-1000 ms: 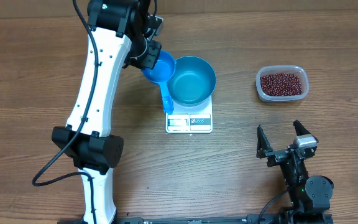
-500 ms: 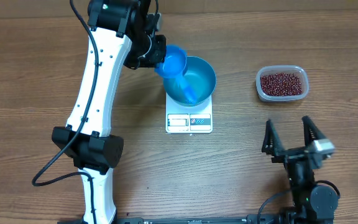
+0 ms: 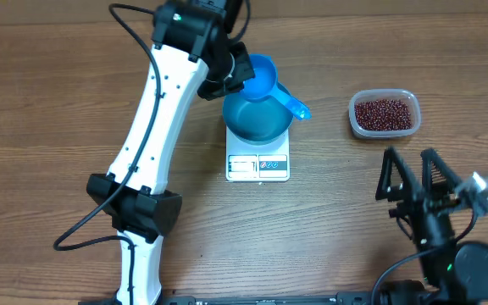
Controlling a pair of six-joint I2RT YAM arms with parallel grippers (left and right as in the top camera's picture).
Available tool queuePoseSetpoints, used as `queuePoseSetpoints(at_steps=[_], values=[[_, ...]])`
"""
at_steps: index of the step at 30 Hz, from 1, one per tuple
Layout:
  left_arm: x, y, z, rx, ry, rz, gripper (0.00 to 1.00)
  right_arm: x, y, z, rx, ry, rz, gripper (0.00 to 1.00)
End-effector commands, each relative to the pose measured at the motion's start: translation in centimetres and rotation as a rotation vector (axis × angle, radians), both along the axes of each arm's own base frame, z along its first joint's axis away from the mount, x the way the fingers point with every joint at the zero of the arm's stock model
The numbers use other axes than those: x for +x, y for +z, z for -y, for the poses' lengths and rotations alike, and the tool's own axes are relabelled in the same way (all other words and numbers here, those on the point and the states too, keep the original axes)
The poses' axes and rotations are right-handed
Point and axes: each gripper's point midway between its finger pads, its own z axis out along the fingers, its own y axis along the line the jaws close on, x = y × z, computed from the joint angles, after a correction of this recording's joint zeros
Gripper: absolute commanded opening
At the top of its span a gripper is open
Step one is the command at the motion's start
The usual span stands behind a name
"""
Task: Scoop item into bowl and weigh 150g on scale
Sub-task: 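Move the right gripper toward the scoop held above the bowl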
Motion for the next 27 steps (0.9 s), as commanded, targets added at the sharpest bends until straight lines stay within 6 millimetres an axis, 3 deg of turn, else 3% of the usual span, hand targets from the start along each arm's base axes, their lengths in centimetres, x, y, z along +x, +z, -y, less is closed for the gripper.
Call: queuePoseSetpoints(at_steps=[1, 3, 6, 11, 13, 20, 27], values=[[0.6, 0.1, -0.3, 0.047, 0.048, 0.033, 0.04, 1.8, 2.0, -1.0, 0.021, 0.056, -0.118, 1.00], [0.5, 0.1, -0.2, 0.042, 0.045, 0.029, 0.04, 3.1, 1.9, -1.8, 0.022, 0.100, -0.213, 1.00], [-0.1, 0.0, 0.3, 0.011, 0.031, 0.000, 0.04, 6.3, 1.6, -5.4, 0.043, 0.317, -0.357, 1.00], [-0.1, 0.0, 0.4, 0.010, 0.030, -0.002, 0.04, 8.8, 1.9, -10.7, 0.092, 0.699, -0.345, 1.00], [-0.3, 0.0, 0.3, 0.014, 0.030, -0.008, 0.04, 9.4, 1.9, -11.9, 0.154, 0.803, -0.350, 1.00], [-0.3, 0.0, 0.3, 0.000, 0.087, -0.022, 0.04, 13.3, 0.9, -12.5, 0.467, 0.847, -0.477, 1.00], [0.0, 0.1, 0.4, -0.071, 0.341, -0.074, 0.04, 13.9, -0.2, -14.1, 0.508, 0.858, -0.523, 1.00]])
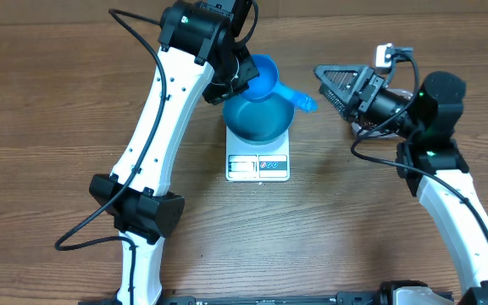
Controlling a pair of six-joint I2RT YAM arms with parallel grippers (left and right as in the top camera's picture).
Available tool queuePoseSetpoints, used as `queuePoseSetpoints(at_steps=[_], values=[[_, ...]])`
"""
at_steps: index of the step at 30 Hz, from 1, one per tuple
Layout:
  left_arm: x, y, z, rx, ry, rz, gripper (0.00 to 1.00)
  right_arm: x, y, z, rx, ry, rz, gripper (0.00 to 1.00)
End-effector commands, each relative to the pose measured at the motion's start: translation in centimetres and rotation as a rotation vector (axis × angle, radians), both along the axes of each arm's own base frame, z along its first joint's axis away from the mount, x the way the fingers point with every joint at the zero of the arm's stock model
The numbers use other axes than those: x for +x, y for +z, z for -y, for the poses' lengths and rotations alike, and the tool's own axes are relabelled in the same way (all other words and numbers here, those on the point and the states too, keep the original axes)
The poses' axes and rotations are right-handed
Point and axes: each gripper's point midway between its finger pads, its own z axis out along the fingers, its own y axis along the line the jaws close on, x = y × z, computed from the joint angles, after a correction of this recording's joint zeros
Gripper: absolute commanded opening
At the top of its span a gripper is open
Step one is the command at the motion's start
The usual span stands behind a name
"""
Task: Scoop item into bowl and weigh 150g on scale
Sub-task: 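Move the right gripper toward the scoop held above the bowl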
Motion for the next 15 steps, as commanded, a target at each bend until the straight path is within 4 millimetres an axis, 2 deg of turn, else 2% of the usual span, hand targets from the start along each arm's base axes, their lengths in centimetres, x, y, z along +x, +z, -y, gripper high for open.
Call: queuePoseSetpoints(at_steps=[1, 5, 15], values=[[0.3, 0.2, 0.3, -0.060, 0.199, -0.037, 0.04, -0.5, 1.0, -1.7, 0.036, 0.031, -0.022, 1.00], [0.3, 0.2, 0.3, -0.083, 0.275, -0.057, 0.04, -0.4, 1.0, -2.9, 0.029, 0.015, -0.020, 1.00], [-0.3, 0.2, 1.0, -0.103, 0.259, -0.080, 0.04, -0.2, 0.8, -4.7, 0.009, -0.022, -0.007, 0.97]])
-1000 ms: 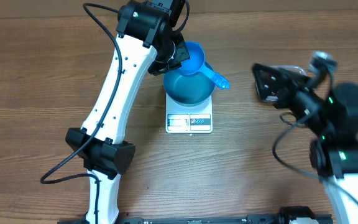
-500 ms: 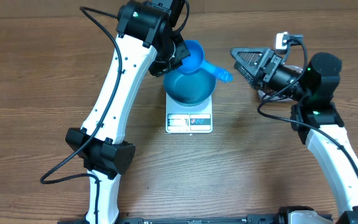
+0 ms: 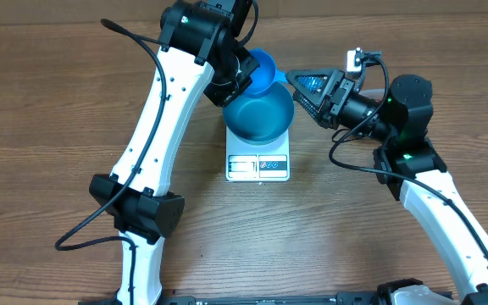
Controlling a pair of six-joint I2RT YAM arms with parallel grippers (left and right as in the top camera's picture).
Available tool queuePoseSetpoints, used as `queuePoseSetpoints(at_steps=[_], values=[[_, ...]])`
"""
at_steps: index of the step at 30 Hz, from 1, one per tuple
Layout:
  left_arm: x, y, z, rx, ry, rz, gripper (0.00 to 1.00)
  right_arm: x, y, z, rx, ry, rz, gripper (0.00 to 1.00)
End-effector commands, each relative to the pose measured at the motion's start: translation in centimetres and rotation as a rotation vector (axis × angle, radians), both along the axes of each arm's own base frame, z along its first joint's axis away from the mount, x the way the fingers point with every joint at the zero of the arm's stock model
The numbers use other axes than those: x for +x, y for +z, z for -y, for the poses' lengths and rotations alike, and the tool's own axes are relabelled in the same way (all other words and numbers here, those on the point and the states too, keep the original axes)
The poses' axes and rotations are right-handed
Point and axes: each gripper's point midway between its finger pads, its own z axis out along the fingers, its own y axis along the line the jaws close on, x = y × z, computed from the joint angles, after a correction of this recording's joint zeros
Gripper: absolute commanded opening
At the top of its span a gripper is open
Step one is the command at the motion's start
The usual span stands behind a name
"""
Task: Scoop item into bowl and weigh 150g on scale
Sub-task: 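Move the right gripper toward the scoop held above the bowl, then grasp the blue scoop handle with the right gripper, release left gripper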
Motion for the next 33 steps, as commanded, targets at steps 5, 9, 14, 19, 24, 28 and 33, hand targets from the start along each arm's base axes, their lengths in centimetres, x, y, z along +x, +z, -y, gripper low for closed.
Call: queuePoseSetpoints(at_steps=[5, 9, 14, 19, 24, 28, 33], values=[[-0.8, 0.1, 1.5, -0.022, -0.050, -0.013, 0.04, 0.6, 0.9, 0.0, -0.032, -0.042, 0.067, 0.96], [-1.3, 0.0, 1.7, -0.005, -0.128, -0.008, 0.05, 0.6, 0.9, 0.0, -0.044, -0.040, 0.085, 0.96], [-1.7, -0.1, 1.5, 0.008, -0.152, -0.018, 0.04, 0.6, 0.8, 0.0, -0.044, -0.039, 0.082, 0.89], [-1.6, -0.1, 1.5, 0.008, -0.154, -0.017, 0.04, 0.5, 0.8, -0.1, -0.044, -0.035, 0.081, 0.70], [-1.6, -0.1, 1.6, 0.007, -0.154, -0.016, 0.04, 0.4, 0.6, -0.1, -0.046, -0.031, 0.069, 0.64], [-1.5, -0.1, 1.6, 0.005, -0.154, -0.011, 0.04, 0.4, 0.2, -0.1, -0.051, -0.031, 0.049, 0.42], [-1.5, -0.1, 1.6, 0.005, -0.154, -0.011, 0.04, 0.4, 0.2, -0.1, -0.051, -0.031, 0.049, 0.20]])
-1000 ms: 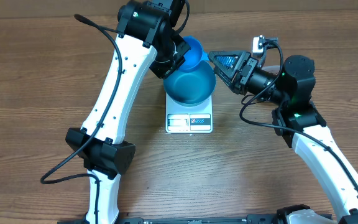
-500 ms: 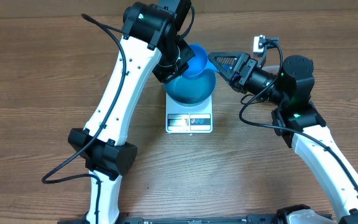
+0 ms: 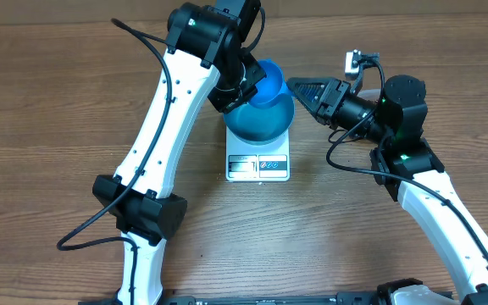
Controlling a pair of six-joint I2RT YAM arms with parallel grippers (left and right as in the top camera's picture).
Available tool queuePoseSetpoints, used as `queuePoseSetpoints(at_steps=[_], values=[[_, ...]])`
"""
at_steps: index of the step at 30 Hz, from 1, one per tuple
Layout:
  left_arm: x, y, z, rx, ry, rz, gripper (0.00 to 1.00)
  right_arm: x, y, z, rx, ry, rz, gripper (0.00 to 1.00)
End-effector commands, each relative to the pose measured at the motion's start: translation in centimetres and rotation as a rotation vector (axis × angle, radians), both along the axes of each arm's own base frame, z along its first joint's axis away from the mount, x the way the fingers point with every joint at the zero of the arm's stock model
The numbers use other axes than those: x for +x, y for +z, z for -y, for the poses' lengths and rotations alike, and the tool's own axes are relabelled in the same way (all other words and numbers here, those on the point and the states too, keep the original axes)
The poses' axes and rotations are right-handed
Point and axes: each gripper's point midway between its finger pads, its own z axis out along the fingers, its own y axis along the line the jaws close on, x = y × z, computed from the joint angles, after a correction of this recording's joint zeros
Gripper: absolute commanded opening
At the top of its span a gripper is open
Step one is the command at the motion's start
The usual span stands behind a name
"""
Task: Scoop item into bowl and weigh 150g on scale
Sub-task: 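Grasp the blue scoop handle with the right gripper, release left gripper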
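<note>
A blue bowl (image 3: 261, 123) sits on the white scale (image 3: 257, 166) at mid-table. Just over the bowl's far rim hangs the blue scoop (image 3: 267, 81). My left gripper (image 3: 242, 83) holds the scoop's cup from the left, though the wrist hides its fingers. From the right, my right gripper (image 3: 293, 85) reaches in, and its fingers come together where the scoop's handle sticks out. The handle itself is hidden between them. The bowl looks empty. No beans show in this view.
The left arm (image 3: 155, 144) slants from the front left up to the scale's far side. My right arm (image 3: 413, 169) stretches from the front right toward the bowl and covers the table behind it. Cables loop beside both arms.
The right gripper's fingers stood spread around the blue handle; now they are narrowed onto it and the handle is hidden. The scoop and left gripper sit slightly further right.
At first the left gripper held the scoop over the bowl. The right arm was folded at the front right, and a tub of red beans stood at the right. Then the right arm had reached past the tub toward the handle, then spread around it, and now has shut on it.
</note>
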Motion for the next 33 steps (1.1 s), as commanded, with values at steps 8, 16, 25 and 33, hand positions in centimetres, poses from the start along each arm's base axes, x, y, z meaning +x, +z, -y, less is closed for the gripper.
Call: queuePoseSetpoints(at_steps=[8, 16, 25, 33], values=[[0.3, 0.2, 0.5, -0.003, -0.021, 0.018, 0.04, -0.2, 1.3, -0.3, 0.006, 0.016, 0.041, 0.04], [0.3, 0.1, 0.4, 0.001, -0.019, 0.019, 0.24, -0.2, 1.3, -0.3, 0.006, 0.016, 0.041, 0.04], [0.8, 0.1, -0.5, 0.039, -0.024, 0.042, 1.00, -0.2, 1.3, -0.3, 0.005, 0.015, 0.041, 0.04], [0.4, 2.5, -1.0, 0.014, -0.114, 0.117, 1.00, 0.2, 0.5, 0.1, -0.025, -0.013, 0.032, 0.04]])
